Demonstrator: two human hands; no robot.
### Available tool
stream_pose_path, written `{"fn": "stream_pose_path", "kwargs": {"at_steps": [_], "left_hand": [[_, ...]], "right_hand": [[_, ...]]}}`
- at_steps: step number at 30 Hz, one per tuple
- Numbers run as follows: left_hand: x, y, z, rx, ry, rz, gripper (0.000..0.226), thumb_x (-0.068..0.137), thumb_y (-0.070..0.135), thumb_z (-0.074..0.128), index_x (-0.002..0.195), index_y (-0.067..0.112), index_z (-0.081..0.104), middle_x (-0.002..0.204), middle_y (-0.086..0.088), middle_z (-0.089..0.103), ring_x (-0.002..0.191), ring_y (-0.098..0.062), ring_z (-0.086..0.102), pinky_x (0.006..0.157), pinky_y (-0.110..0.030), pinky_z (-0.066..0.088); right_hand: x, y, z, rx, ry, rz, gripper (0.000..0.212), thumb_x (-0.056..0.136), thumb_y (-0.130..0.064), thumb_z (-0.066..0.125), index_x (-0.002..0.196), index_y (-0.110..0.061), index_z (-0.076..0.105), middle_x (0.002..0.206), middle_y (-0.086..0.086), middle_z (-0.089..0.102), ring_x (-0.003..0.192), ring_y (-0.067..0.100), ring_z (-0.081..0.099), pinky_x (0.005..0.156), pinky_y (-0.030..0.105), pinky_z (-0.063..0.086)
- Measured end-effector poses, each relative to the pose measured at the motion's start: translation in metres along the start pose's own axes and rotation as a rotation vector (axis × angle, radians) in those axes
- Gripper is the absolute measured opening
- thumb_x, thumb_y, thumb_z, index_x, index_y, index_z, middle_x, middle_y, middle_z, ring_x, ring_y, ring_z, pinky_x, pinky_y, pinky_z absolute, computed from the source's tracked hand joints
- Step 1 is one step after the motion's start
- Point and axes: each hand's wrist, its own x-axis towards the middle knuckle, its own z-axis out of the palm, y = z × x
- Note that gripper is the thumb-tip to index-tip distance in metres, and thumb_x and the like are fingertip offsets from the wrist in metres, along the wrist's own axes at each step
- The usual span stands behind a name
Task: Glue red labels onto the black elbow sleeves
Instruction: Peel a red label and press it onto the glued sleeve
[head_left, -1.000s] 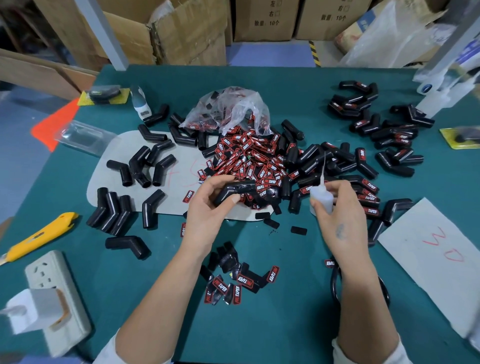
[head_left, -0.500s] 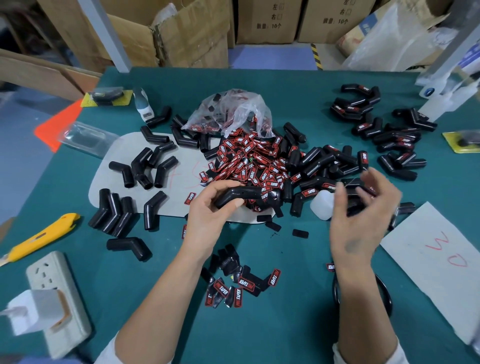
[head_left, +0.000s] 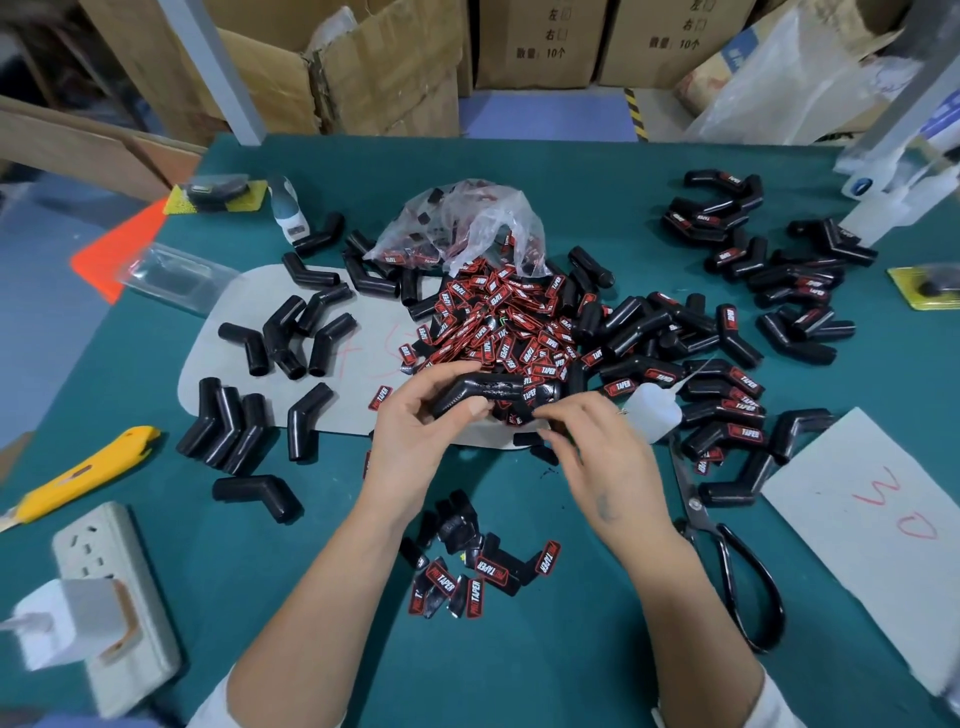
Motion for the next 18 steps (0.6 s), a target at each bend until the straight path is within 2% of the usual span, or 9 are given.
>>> {"fn": "stream_pose_path", "kwargs": {"at_steps": [3, 7, 10, 12, 16, 18], "left_hand": [[-0.001, 0.001, 0.002, -0.017, 0.002, 0.016, 0.037, 0.084, 0.030, 0.083, 0.120, 0.032, 0.076, 0.113, -0.001, 0.077, 0.106, -0.025, 0.074, 0.094, -0.031, 0.060], [0.000, -0.001, 0.002, 0.042, 0.026, 0.039, 0.031, 0.086, 0.022, 0.082, 0.115, 0.027, 0.072, 0.113, -0.005, 0.074, 0.110, -0.025, 0.069, 0.101, -0.048, 0.056], [0.000, 0.000, 0.002, 0.060, 0.015, 0.047, 0.031, 0.089, 0.006, 0.080, 0.113, 0.024, 0.071, 0.111, -0.002, 0.074, 0.108, -0.017, 0.068, 0.098, -0.034, 0.055], [0.000, 0.001, 0.002, 0.061, 0.008, 0.054, 0.032, 0.089, 0.002, 0.080, 0.113, 0.022, 0.071, 0.110, -0.002, 0.075, 0.107, -0.016, 0.069, 0.096, -0.028, 0.055], [-0.001, 0.003, 0.004, 0.066, 0.007, 0.082, 0.031, 0.087, 0.010, 0.080, 0.111, 0.028, 0.072, 0.108, 0.001, 0.075, 0.104, -0.014, 0.070, 0.093, -0.026, 0.055], [-0.001, 0.002, 0.004, 0.058, 0.011, 0.081, 0.029, 0.089, 0.013, 0.079, 0.113, 0.028, 0.072, 0.109, -0.001, 0.075, 0.106, -0.022, 0.071, 0.096, -0.034, 0.058]], "right_hand": [[0.001, 0.000, 0.007, -0.078, -0.070, 0.002, 0.014, 0.094, -0.013, 0.077, 0.108, -0.013, 0.075, 0.104, 0.001, 0.069, 0.098, 0.027, 0.068, 0.071, 0.044, 0.060], [0.002, 0.002, 0.013, -0.128, -0.183, 0.062, 0.018, 0.096, -0.018, 0.075, 0.114, -0.016, 0.075, 0.108, 0.001, 0.068, 0.105, 0.028, 0.065, 0.073, 0.045, 0.058], [0.003, 0.002, 0.013, -0.136, -0.215, 0.087, 0.019, 0.098, -0.020, 0.073, 0.116, -0.016, 0.075, 0.110, 0.000, 0.067, 0.107, 0.026, 0.065, 0.071, 0.042, 0.058], [0.003, 0.000, 0.012, -0.131, -0.223, 0.094, 0.016, 0.099, -0.021, 0.072, 0.115, -0.018, 0.076, 0.108, -0.001, 0.066, 0.106, 0.024, 0.065, 0.069, 0.040, 0.057], [0.005, 0.000, 0.011, -0.111, -0.257, 0.122, 0.015, 0.102, -0.025, 0.068, 0.114, -0.023, 0.075, 0.109, -0.004, 0.066, 0.108, 0.021, 0.065, 0.072, 0.040, 0.057], [0.006, 0.000, 0.010, -0.114, -0.284, 0.126, 0.017, 0.102, -0.027, 0.066, 0.118, -0.022, 0.072, 0.110, -0.003, 0.065, 0.106, 0.022, 0.064, 0.074, 0.041, 0.056]]}}
